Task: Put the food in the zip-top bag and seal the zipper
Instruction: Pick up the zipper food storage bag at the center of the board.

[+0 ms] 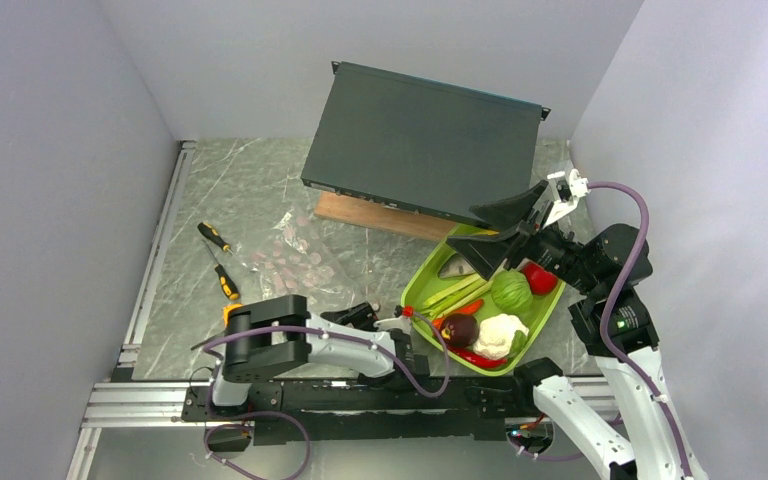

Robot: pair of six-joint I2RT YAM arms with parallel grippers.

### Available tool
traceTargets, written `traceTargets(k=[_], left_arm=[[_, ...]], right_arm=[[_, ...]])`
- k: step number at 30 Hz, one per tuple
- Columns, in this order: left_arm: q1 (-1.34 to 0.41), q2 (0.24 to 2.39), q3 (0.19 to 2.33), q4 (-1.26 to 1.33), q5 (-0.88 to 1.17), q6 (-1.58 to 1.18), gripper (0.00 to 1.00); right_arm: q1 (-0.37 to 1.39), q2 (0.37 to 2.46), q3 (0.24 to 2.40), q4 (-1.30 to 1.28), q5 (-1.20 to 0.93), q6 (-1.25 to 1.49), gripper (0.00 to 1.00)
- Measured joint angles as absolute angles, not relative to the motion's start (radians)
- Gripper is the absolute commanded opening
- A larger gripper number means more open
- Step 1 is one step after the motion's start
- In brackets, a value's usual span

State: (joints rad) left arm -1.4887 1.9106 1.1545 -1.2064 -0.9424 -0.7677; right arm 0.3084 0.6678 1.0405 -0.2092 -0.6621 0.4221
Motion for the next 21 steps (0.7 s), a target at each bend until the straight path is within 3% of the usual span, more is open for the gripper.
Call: traceTargets(k=[3,11,19,21], left_arm=[[-1.467,1.969,1.166,-1.244,-0.96,-0.83,0.66],[-1.458,1.996,1.192,-1.337,-1.009,-0.939,0.66],[-1.436,1.999,1.192,-1.336,-1.023,-0.944,0.11],[-1.432,1.976,1.172,-1.308,-1.017,-0.925,0.01]], right_arm=[[0.308,0.668,1.04,-0.209,-0.662,0.422,1.0],[0.308,0.668,1.04,-0.209,-0.662,0.422,1.0],[0.308,0.667,1.04,-0.209,-0.662,0.422,1.0],[0.308,0.667,1.04,-0.21,-0.661,0.422,1.0]])
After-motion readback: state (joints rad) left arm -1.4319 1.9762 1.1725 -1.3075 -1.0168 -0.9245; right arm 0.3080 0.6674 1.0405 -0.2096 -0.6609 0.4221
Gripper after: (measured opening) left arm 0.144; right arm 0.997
